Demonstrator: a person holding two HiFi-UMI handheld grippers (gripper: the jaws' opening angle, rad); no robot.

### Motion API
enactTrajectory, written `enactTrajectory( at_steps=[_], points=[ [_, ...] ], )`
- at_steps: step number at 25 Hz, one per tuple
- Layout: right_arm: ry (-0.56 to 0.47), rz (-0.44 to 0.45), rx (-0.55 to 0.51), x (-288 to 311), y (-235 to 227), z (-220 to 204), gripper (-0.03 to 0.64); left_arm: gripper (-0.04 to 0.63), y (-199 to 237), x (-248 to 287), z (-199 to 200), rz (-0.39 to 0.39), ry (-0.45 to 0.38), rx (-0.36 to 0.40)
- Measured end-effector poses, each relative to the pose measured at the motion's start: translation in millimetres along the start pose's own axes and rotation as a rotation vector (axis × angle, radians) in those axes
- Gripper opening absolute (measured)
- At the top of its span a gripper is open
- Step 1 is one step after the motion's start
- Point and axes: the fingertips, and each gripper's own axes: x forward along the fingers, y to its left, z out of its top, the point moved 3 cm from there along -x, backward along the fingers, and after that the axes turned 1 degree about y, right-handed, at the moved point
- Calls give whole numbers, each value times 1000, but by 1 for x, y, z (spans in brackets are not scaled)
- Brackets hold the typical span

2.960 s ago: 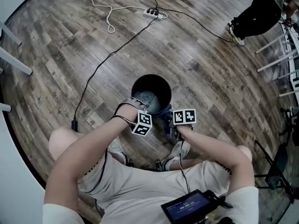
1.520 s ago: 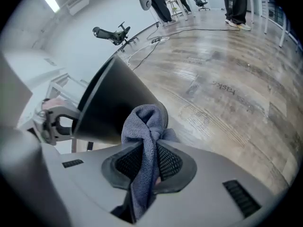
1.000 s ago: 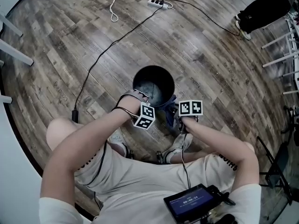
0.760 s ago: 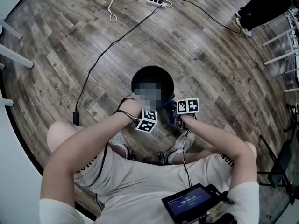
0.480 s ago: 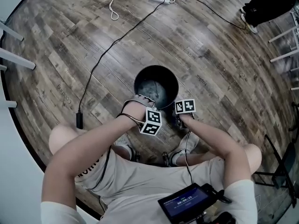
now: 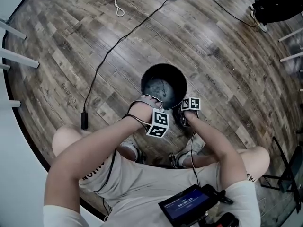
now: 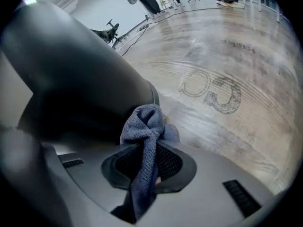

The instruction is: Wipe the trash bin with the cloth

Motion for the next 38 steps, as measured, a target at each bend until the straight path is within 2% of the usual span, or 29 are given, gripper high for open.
enactTrajectory(
  at_steps=[3, 7, 13, 16, 19, 22, 25, 33, 38],
  points=[
    [15, -25, -28, -24, 6, 5, 66, 41, -2, -1, 3, -15, -20, -5],
    [10, -26, -66, -67, 23, 15, 66, 138, -2, -1, -14, -17, 9, 0],
    [-31, 19, -99, -141, 56, 14, 66, 140, 3, -1, -42, 1, 73, 4],
    [-55, 75, -104, -170, 82, 4, 66, 138, 3, 2, -44, 37, 100, 31],
    [-92, 142, -110, -185, 108, -2, 66, 100, 4, 2, -44, 46, 105, 27],
    [-112, 183, -131, -183, 126, 0, 66, 91, 4, 1, -43, 35, 114, 27],
    [-120, 169, -141, -170, 125, 6, 66, 79, 0, 0, -37, 35, 112, 43],
    [-85, 76, -220, -112, 77, 20, 66, 48, -6, 0, -20, 26, 68, 64],
    [-48, 9, -218, -60, 37, 18, 64, 43, -6, -2, -11, 14, 48, 52]
  ],
)
